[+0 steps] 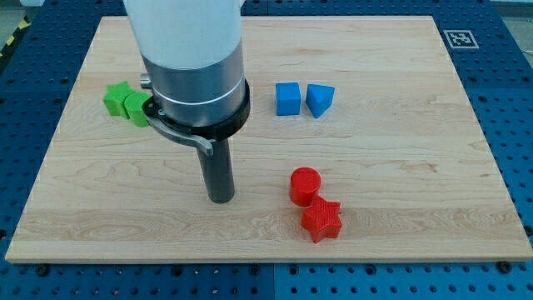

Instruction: Push the yellow hexagon up a bit

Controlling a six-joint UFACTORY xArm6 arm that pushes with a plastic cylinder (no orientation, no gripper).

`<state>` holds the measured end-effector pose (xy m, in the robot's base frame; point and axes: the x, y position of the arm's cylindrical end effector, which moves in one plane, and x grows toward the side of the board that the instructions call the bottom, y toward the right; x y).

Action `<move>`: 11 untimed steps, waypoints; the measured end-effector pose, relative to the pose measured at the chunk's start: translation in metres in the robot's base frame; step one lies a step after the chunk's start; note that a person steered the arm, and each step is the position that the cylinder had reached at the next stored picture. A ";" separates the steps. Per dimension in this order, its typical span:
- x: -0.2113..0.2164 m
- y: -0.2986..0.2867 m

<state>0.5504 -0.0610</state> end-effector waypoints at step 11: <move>-0.178 -0.028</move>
